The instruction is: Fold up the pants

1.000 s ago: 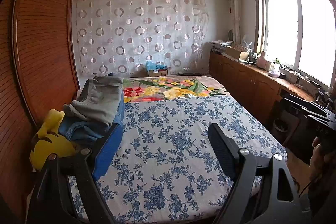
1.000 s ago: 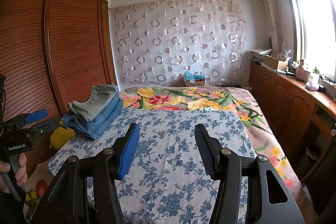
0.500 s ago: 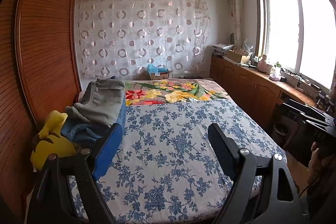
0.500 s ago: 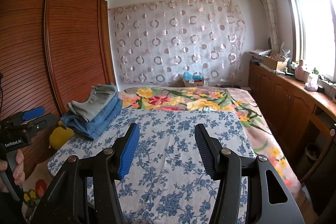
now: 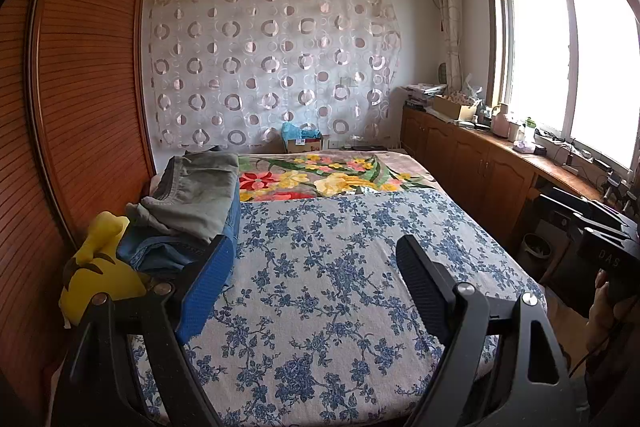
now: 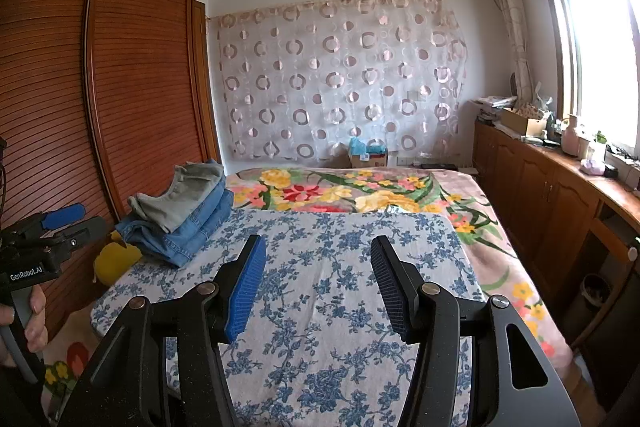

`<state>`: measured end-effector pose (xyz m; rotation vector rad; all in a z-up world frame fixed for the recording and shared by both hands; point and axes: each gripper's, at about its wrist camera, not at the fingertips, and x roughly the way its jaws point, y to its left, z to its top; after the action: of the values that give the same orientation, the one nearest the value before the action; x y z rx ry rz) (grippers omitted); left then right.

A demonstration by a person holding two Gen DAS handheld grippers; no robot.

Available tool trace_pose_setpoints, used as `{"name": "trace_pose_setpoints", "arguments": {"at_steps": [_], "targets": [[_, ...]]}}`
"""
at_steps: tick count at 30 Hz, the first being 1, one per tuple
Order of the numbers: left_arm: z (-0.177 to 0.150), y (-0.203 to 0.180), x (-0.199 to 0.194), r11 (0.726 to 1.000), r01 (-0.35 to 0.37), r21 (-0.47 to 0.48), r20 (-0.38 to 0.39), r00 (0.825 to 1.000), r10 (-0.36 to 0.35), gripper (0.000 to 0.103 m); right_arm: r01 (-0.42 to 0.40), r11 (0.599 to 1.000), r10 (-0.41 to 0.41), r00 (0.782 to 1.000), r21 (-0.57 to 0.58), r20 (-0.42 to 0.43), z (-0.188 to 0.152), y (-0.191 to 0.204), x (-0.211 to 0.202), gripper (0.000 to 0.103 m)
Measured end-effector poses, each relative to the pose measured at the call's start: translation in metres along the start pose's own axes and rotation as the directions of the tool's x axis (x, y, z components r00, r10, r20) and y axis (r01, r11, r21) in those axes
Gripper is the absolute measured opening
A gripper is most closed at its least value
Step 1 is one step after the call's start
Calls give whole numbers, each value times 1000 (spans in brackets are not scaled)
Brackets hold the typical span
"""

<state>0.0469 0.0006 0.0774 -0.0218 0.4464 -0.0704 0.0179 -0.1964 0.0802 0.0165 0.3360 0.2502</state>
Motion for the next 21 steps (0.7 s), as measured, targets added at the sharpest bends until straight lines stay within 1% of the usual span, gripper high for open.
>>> {"name": "trace_pose_setpoints", "arguments": {"at_steps": [21], "targets": [[-2,0,1,1000,0,1,1,1000,0,84,4,1000,-4,1000,-4,5,-3,3,-2,57]]}}
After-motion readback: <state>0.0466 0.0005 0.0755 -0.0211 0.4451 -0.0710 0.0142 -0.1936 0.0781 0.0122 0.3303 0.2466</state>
